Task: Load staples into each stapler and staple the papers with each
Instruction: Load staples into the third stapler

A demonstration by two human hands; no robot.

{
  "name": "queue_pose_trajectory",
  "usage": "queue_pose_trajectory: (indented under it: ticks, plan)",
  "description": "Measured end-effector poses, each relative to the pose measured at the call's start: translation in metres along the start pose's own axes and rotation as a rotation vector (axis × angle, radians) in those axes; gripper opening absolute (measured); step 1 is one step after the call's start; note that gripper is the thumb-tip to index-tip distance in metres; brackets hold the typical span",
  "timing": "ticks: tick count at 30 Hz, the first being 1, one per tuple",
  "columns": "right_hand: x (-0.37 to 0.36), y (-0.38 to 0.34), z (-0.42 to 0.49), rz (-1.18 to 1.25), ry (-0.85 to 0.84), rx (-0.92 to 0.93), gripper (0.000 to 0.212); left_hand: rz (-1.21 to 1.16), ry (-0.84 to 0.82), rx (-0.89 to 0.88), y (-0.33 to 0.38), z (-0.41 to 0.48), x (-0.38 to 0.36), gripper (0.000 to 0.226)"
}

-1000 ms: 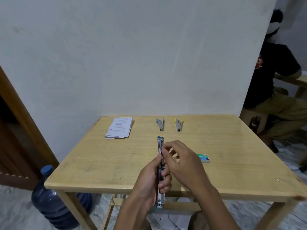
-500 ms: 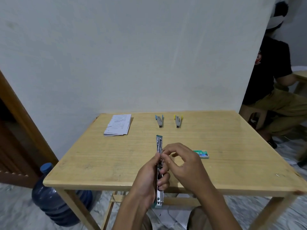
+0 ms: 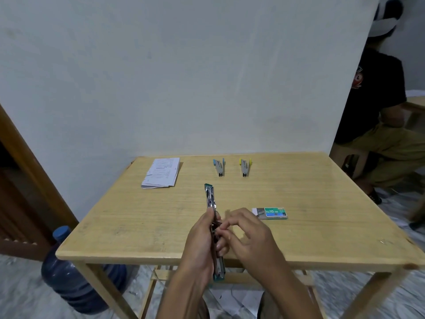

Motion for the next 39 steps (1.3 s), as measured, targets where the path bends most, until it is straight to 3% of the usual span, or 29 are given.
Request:
queue_pose_trajectory:
  ticks: [3,7,12,17,22,29,31,34,37,39]
  plan:
    - [0.002,-0.005,-0.003,0.027,0.03,-0.019,0.007,-0.015,-0.022,0.032,-0.002,0.003,0.002,0.035]
    - [0.005,-0.008,0.006,0.251,0.059,-0.299,0.015,-0.039,-0.06,0.049,-0.004,0.004,0.005,0.054]
    - [-0.009,0.007,0.015,0.069,-0.049,-0.234,0.027,-0.022,-0.07,0.028,0.003,-0.004,0.001,0.034]
    - [-0.015,0.007,0.016,-0.053,-0.12,-0.217,0.056,0.033,-0.054,0.017,0.003,-0.005,0.0,0.043]
    - [-0.014,0.007,0.017,-0.024,-0.108,-0.211,0.048,0.069,-0.064,-0.012,0.005,-0.004,0.002,0.049]
    - [-0.011,0.006,0.015,0.079,-0.05,-0.27,0.047,0.058,-0.081,0.003,0.0,-0.002,0.001,0.032]
    - [-0.011,0.008,0.017,0.229,0.074,-0.406,0.043,0.115,-0.081,-0.021,0.001,0.0,0.002,0.032]
    - [-0.022,0.027,0.019,0.661,0.263,-0.88,0.042,0.4,-0.029,-0.178,0.009,0.003,0.004,0.034]
    - [-0.039,0.032,0.017,1.093,0.311,-1.274,0.044,1.007,0.074,-0.533,0.026,0.006,0.001,0.029]
    - [-0.046,0.029,0.015,1.261,0.341,-1.411,0.041,1.378,0.129,-0.704,0.035,0.007,-0.005,0.026]
Point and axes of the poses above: each hand's wrist, its own z-axis towards the middle knuckle, its own x-axis out of the back of the hand, y = z × x, the point moved 4 cm from there along z, towards the middle knuckle, and after that the axes turned 13 degrees about y, right-handed, at the moved point
